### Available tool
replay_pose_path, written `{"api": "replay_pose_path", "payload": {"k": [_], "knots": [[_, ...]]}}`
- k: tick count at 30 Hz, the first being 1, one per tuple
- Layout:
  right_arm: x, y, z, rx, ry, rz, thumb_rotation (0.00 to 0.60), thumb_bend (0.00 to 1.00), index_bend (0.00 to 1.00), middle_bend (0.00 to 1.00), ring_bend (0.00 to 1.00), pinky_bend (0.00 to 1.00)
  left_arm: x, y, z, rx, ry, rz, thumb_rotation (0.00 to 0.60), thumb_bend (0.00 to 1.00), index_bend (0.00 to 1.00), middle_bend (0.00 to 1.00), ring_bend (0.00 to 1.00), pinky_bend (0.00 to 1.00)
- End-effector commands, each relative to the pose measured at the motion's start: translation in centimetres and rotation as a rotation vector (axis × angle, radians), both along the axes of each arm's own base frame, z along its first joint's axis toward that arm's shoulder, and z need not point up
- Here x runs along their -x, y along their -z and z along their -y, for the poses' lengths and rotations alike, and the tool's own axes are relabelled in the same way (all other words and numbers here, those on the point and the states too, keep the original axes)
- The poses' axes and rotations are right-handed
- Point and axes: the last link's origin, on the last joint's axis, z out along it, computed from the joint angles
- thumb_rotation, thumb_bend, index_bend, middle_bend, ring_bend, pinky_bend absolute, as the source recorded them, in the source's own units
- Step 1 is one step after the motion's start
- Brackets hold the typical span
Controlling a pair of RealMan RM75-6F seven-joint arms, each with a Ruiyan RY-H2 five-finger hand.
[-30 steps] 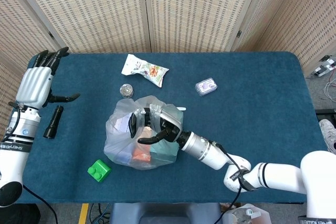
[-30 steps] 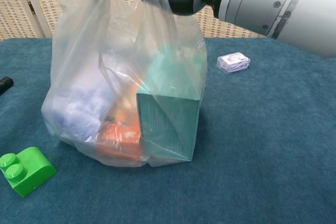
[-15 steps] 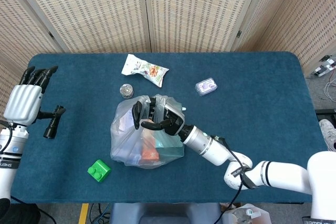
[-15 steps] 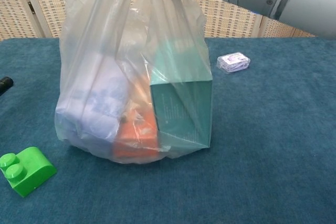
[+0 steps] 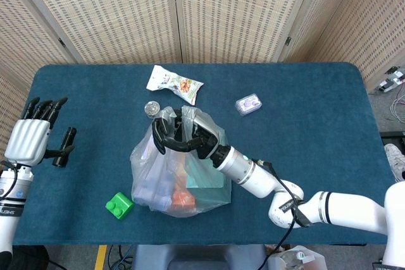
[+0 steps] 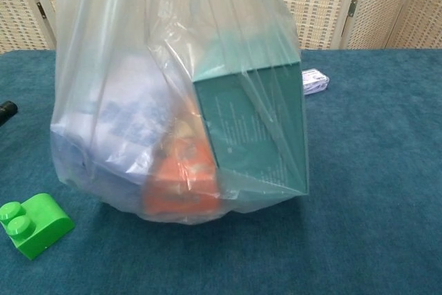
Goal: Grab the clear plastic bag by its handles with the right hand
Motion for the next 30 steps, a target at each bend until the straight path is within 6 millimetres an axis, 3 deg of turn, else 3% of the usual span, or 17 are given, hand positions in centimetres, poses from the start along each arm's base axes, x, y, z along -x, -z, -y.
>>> {"api": "replay_pose_path", "payload": {"k": [1, 8, 13, 30], "knots": [[-0.9, -0.8, 0.0, 0.009, -0.009, 0.006, 0.600, 0.29, 0.65, 0.64, 0.61, 0.68, 1.1, 0.9, 1.2, 0.014, -0.019, -0.011, 0.600, 0.02, 0.08, 0.15, 0.10, 0.00], [-2.4, -2.2, -0.3, 0.027, -0.030, 0.025, 0.600, 0.30, 0.67, 0.66, 0.63, 0.70, 3.5, 2.7, 3.7, 0.054, -0.079, -0.027, 0.600, 0.02, 0.08, 0.14, 0.10, 0.00], [-2.5, -2.4, -0.3, 0.033, -0.024, 0.022, 0.600, 0.30, 0.67, 0.66, 0.63, 0.70, 4.2, 2.7, 4.7, 0.044, -0.092, -0.028, 0.600, 0.02, 0.08, 0.14, 0.10, 0.00], [-2.2, -3.1, -0.5, 0.048, -0.016, 0.025, 0.600, 0.30, 0.67, 0.66, 0.63, 0.70, 4.6, 2.9, 5.5, 0.031, -0.097, -0.014, 0.600, 0.02, 0.08, 0.14, 0.10, 0.00]]}}
